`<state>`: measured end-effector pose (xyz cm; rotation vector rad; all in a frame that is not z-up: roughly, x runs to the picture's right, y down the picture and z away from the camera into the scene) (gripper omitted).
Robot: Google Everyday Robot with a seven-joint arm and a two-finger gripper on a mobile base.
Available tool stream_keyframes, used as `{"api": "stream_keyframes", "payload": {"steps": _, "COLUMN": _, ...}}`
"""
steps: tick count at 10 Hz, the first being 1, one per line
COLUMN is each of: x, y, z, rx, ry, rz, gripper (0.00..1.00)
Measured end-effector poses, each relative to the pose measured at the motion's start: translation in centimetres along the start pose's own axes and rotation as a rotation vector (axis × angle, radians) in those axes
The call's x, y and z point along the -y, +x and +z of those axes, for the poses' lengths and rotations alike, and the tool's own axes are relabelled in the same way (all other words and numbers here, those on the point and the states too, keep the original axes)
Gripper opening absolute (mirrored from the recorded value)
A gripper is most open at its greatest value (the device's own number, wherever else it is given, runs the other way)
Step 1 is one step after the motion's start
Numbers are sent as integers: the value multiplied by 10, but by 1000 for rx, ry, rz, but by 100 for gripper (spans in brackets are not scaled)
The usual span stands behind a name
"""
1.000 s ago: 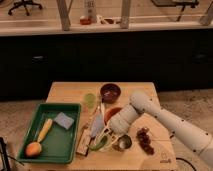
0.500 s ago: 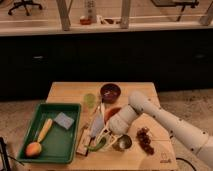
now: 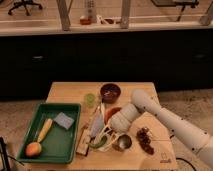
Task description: Place pepper in paper cup
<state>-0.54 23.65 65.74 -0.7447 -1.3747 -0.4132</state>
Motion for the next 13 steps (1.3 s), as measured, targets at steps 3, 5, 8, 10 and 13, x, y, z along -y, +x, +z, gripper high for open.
{"api": "stream_keyframes", "payload": {"steps": 3, "x": 5, "y": 2, "z": -3, "rx": 23, "ry": 5, "rz": -1, "gripper": 68}}
{"api": "stream_keyframes", "payload": {"steps": 5, "x": 8, "y": 3, "z": -4, "rx": 38, "ry": 8, "rz": 0, "gripper": 80}}
{"api": "stream_keyframes", "payload": {"steps": 8, "x": 9, "y": 3, "z": -4, "rx": 49, "ry": 13, "rz": -1, "gripper": 80}}
{"api": "stream_keyframes", "payload": {"steps": 10, "x": 9, "y": 3, "z": -5, "rx": 53, "ry": 14, "rz": -4, "gripper": 80}}
{"api": "stream_keyframes", "payload": {"steps": 13, "x": 8, "y": 3, "z": -7, "rx": 56, "ry": 15, "rz": -7, "gripper": 80}}
